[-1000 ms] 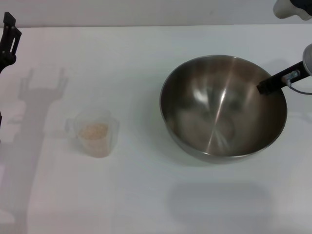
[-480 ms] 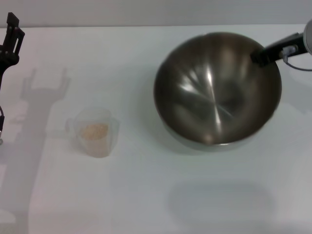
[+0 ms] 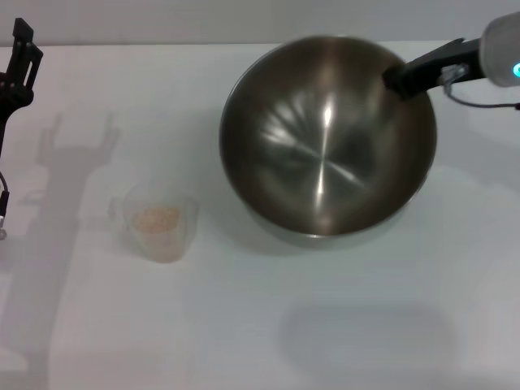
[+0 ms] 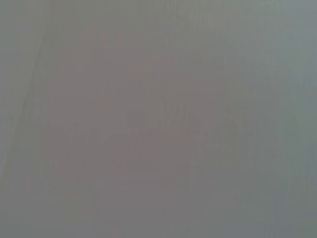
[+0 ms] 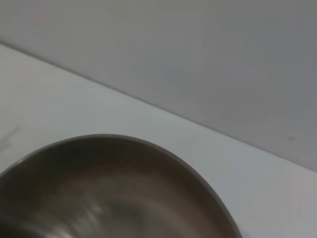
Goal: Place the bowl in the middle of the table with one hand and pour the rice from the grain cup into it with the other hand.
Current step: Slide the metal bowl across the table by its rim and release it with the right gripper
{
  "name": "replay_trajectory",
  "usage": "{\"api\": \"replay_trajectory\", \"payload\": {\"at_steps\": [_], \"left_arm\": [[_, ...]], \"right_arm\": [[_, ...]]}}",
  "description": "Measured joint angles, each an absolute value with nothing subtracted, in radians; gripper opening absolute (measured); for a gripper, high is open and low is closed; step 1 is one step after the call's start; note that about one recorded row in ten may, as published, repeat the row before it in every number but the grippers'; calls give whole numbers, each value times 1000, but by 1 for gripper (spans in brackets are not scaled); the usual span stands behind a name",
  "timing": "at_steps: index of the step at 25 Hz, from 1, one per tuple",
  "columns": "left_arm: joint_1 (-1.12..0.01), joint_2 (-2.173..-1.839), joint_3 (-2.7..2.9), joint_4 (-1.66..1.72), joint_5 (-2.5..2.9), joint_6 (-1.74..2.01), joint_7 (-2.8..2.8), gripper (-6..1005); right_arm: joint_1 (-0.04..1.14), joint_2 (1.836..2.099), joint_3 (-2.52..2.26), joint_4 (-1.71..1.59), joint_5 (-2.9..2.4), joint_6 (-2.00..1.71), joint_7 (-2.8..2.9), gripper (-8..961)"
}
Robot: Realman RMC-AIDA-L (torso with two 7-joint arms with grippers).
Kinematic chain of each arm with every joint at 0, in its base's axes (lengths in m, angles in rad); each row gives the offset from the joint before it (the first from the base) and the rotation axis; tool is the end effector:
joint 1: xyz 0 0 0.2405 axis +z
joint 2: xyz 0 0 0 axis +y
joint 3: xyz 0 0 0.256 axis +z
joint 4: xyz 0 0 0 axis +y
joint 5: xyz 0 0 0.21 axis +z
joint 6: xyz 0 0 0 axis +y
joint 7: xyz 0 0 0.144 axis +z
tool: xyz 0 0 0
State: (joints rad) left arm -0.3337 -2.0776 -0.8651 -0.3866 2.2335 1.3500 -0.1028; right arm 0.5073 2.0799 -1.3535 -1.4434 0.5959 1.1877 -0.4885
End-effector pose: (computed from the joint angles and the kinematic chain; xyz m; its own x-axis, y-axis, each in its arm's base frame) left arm -0.2909 0.3147 0.0001 0.5539 -0.2859 0.7820 0.7898 -0.1167 -0.6021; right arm 0.1709 0.3901 0.0287 0.7694 -0.6062 -0.2012 -0.5912 -0.5567 -0.5836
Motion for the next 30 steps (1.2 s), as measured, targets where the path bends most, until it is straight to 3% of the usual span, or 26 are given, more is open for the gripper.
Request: {"api": "replay_trajectory", "payload": {"at_steps": [10, 22, 30], "left_arm": [[-333, -2076, -865, -384, 2233, 1351, -103, 814], [-333, -2075, -865, -387, 2233, 1351, -103, 814], [-333, -2076, -865, -386, 2233, 1351, -103, 813]], "right_arm": [[540, 2080, -1450, -1351, 618, 1145, -478, 11], [585, 2080, -1455, -1288, 623, 1145, -462, 90], [576, 2080, -1456, -1328, 623, 1145, -462, 246]]}}
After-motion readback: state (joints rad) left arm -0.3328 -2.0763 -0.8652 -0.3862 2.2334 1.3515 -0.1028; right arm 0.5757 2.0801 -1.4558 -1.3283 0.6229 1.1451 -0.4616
